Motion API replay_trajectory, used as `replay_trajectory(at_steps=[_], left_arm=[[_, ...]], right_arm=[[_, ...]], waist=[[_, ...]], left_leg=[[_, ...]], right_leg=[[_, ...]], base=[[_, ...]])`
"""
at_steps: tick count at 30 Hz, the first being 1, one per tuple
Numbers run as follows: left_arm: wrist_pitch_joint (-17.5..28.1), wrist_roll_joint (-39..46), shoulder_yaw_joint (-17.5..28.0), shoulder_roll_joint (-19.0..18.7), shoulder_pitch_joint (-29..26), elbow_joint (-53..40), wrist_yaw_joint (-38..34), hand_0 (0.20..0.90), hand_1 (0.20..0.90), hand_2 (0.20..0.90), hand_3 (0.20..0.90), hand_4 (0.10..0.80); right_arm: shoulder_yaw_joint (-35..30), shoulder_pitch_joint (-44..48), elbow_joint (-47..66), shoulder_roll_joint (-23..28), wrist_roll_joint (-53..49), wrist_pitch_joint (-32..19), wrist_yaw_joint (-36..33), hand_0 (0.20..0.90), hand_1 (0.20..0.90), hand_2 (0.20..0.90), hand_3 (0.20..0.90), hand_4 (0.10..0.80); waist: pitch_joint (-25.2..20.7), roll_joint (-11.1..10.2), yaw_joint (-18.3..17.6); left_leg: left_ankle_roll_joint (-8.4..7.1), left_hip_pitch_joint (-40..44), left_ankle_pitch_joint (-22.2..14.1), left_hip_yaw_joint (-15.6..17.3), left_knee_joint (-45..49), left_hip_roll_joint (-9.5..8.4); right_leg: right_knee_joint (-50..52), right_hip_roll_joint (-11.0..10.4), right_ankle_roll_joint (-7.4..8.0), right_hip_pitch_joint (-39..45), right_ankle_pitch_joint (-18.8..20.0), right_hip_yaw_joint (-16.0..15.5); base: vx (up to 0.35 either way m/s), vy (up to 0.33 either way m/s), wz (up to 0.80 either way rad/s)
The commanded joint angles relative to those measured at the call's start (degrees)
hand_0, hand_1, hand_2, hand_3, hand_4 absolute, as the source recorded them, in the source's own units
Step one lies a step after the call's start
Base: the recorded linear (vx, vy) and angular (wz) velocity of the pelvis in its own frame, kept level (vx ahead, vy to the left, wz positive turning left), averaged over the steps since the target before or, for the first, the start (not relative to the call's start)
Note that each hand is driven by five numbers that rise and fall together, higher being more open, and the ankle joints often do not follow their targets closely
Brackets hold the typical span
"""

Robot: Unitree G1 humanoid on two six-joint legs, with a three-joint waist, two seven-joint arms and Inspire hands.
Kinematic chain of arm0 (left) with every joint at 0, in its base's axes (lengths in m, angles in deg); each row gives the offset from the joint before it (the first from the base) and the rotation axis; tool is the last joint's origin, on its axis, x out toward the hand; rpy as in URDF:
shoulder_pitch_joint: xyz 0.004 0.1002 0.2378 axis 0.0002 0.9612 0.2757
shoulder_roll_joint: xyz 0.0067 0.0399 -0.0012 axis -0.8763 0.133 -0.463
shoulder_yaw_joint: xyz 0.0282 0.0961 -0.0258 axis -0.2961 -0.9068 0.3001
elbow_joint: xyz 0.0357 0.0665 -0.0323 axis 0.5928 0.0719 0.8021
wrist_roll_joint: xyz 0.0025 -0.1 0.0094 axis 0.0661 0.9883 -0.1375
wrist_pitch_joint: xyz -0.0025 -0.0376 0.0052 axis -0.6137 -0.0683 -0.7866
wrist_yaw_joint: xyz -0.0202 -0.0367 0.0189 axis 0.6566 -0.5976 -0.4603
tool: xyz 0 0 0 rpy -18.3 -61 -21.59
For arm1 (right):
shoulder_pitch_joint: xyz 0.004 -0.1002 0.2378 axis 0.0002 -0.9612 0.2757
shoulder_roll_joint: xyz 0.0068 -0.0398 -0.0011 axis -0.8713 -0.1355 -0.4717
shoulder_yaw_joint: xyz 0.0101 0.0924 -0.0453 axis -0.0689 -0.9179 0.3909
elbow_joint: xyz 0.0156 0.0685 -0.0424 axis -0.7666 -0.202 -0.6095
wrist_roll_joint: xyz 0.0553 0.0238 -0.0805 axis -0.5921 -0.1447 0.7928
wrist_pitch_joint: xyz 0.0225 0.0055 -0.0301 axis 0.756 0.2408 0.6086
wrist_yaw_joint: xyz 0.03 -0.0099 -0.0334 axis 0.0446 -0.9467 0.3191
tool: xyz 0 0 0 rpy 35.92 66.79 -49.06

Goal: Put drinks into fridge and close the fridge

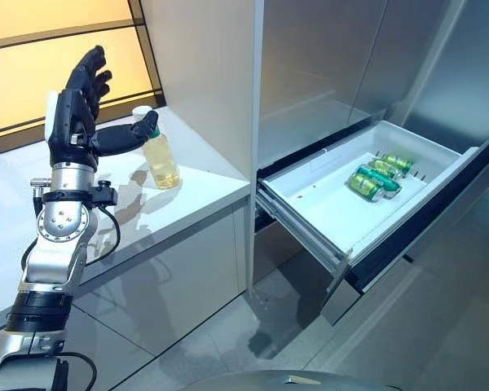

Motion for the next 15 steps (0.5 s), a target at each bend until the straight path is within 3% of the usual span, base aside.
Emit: replay_trajectory(at_steps=[1, 15], left_arm=[[3.65, 2.34, 2.76, -0.47, -6.55, -0.27, 0.69, 0.9, 0.9, 0.9, 0.9, 0.8], [4.14, 0.37, 2.03, 0.56, -6.64, 9.33, -0.22, 0.9, 0.9, 0.9, 0.9, 0.8]], right_arm=[[2.08, 0.68, 0.72, -0.73, 2.22, 0.82, 0.54, 0.9, 0.9, 0.9, 0.9, 0.8], [1.96, 0.3, 3.98, -0.38, 2.94, 3.53, 0.2, 0.9, 0.9, 0.9, 0.9, 0.8]], waist=[[-0.61, 0.43, -0.17], [-0.24, 0.17, -1.77]], left_leg=[[-0.89, 3.86, -7.26, 3.79, 0.39, 1.61], [-0.12, 4.54, -7.74, 5.31, 0.39, 1.29]], right_leg=[[2.74, -1.77, 2.66, -1.0, -0.99, 1.87], [2.96, -1.87, 3.12, -1.35, -0.47, 4.1]], base=[[0.011, 0.026, -0.07], [0.004, 0.018, -0.08]])
